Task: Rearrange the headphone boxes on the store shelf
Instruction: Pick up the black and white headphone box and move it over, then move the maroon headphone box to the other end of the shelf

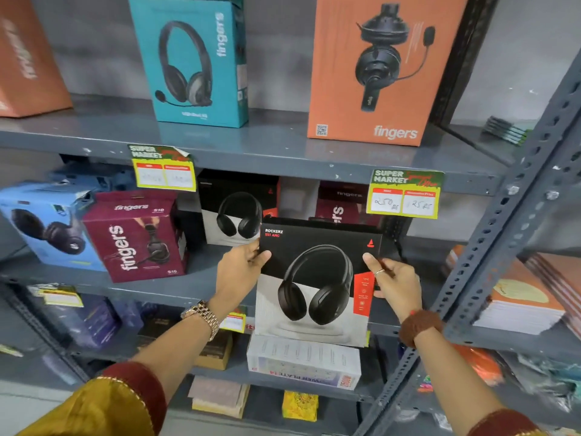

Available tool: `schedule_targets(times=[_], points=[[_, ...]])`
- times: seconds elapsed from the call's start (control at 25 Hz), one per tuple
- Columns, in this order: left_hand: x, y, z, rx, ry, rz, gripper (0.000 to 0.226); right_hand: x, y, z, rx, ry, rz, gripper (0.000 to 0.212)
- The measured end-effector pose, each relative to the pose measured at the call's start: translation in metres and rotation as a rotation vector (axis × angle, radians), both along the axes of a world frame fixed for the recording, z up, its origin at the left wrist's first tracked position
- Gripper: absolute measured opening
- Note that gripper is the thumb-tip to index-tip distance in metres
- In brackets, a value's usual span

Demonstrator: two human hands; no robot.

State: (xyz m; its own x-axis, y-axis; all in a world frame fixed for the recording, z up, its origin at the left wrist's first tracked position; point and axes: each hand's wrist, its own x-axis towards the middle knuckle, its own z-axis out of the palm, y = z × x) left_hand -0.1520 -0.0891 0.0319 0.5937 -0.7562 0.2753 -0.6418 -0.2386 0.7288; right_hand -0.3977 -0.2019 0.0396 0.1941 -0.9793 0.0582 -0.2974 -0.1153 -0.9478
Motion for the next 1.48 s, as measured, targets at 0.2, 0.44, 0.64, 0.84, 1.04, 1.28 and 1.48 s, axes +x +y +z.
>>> schedule_targets(times=[0.2, 0.44, 0.64, 0.84, 1.04, 1.28, 1.48], points=[[0.064, 0.021, -0.009, -0.084, 0.102, 0.114, 0.038, 0.081, -0.004, -0.008, -0.062, 0.064, 0.097, 0.045], [0.141, 0.008, -0.020, -0.086, 0.272, 0.121, 0.067, 0.179, -0.021, -0.024, -0.025, -0.002, 0.171, 0.066], [0.171, -0.009, -0.023, -0.135, 0.440, 0.043, 0.074, 0.217, -0.034, -0.041, 0.031, -0.023, 0.130, 0.049], [0.179, 0.001, -0.029, -0.158, 0.615, -0.016, 0.075, 0.229, -0.047, -0.067, 0.067, -0.023, 0.132, 0.078], [0.185, 0.023, -0.039, -0.172, 0.743, -0.010, 0.062, 0.233, -0.004, -0.037, -0.040, -0.135, -0.099, 0.034], [0.225, 0.073, -0.069, -0.181, 0.860, 0.200, 0.043, 0.269, 0.060, -0.034, -0.226, -0.274, -0.162, 0.030], [0.272, 0.114, -0.066, -0.282, 0.804, 0.447, 0.036, 0.330, 0.094, -0.041, -0.168, -0.115, 0.180, 0.031]])
